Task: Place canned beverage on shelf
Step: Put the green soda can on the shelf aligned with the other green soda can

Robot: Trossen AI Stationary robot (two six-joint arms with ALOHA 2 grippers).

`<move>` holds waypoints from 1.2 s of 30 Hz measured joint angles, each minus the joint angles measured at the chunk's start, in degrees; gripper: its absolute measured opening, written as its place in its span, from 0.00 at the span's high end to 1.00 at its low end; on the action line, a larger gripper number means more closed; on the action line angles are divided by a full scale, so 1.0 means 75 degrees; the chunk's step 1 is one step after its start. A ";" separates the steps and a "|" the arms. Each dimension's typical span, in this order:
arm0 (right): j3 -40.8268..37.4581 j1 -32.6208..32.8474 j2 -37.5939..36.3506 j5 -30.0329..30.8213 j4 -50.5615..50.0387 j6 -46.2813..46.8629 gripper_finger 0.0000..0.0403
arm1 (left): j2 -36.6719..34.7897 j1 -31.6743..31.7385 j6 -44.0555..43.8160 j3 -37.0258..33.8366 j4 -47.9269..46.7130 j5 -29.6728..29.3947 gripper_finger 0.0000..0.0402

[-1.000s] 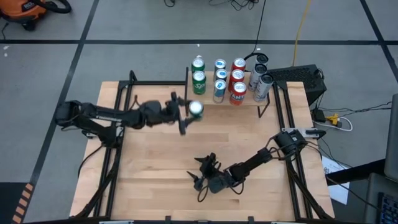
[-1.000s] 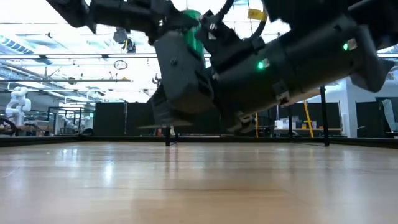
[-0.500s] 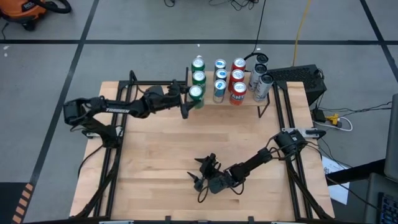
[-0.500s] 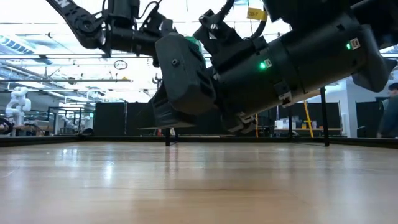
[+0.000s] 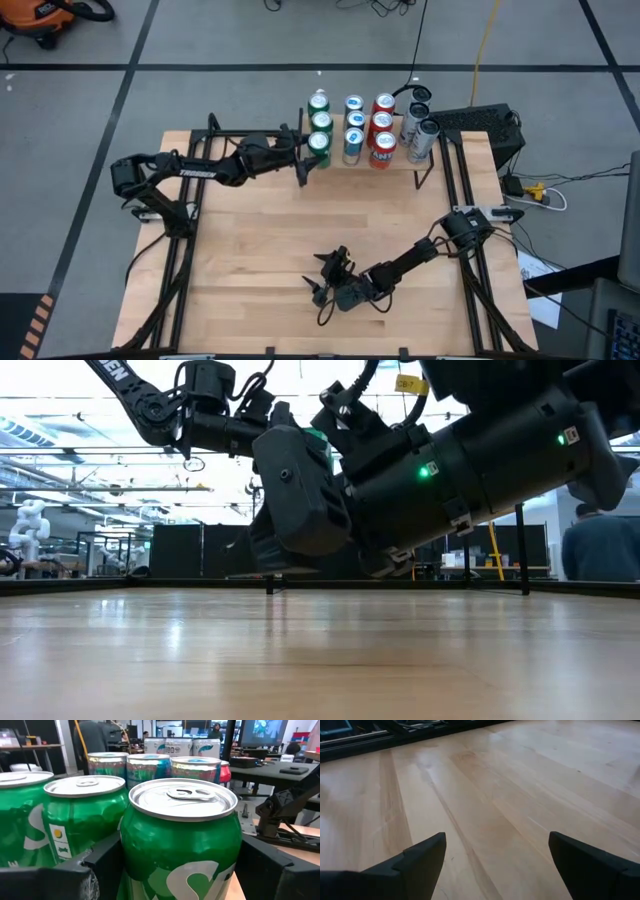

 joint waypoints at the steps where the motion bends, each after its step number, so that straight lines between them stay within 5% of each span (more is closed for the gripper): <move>1: 0.0000 0.0000 0.0000 0.0001 -0.0004 -0.0001 0.16 | -0.0003 0.0024 0.0023 0.0000 0.0021 0.0000 0.26; 18: 0.0000 0.0000 0.0000 0.0000 -0.0160 0.0004 0.16 | -0.0006 0.0272 -0.0218 0.0000 -0.0050 -0.0180 0.25; 30: 0.0000 0.0000 0.0000 -0.0003 -0.0160 0.0008 0.16 | -0.0037 0.0270 -0.0183 0.0029 0.0002 -0.0196 0.02; 36: 0.0000 0.0000 0.0000 -0.0003 -0.0160 0.0009 0.16 | -0.0506 0.0245 -0.0173 0.0026 -0.0291 -0.0224 0.01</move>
